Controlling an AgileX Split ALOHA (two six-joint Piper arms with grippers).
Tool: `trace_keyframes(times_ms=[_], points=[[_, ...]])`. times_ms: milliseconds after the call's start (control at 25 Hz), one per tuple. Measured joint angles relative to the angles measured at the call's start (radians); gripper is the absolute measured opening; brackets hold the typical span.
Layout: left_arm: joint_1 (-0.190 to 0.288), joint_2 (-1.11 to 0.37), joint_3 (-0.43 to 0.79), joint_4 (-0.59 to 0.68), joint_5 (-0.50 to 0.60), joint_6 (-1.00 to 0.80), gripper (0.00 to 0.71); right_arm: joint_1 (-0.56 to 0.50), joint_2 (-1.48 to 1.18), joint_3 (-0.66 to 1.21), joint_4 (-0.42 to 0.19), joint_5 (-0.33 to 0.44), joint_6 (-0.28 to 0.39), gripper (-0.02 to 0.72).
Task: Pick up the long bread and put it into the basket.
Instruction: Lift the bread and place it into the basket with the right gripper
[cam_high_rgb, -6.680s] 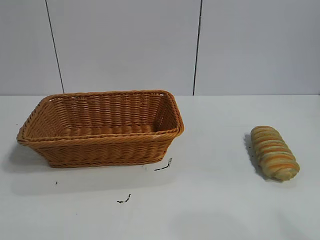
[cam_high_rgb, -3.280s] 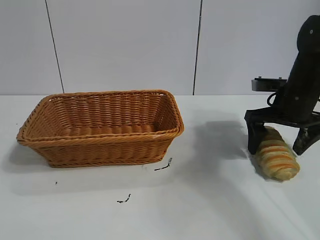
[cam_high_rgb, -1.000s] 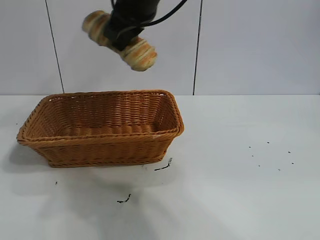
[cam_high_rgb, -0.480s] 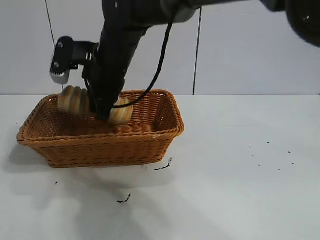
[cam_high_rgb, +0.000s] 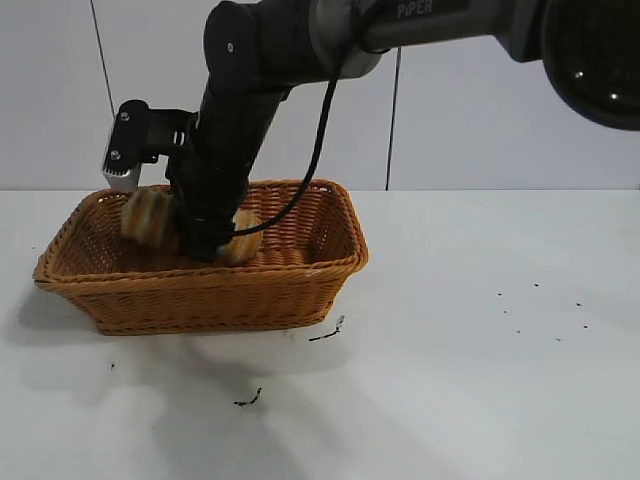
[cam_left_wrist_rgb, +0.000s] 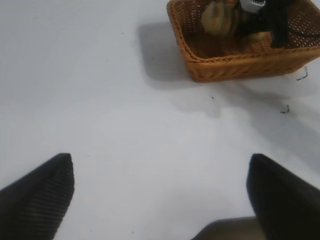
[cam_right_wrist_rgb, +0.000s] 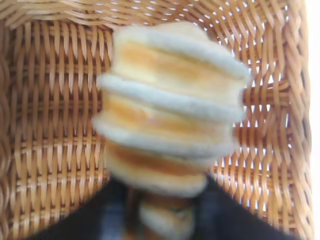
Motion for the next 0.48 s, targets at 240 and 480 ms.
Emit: trace_keyframes(times_ms=[240,480], points=[[0.0,0.0,0.0,0.0,0.0,0.0,0.692,-0.018,-0.051,-0.001,0.071,-0.004,0.03,0.681],[0.0,0.0,0.0,0.0,0.0,0.0,0.692,-0.047,-0.136,-0.001,0.134,0.047,0.209,0.689]])
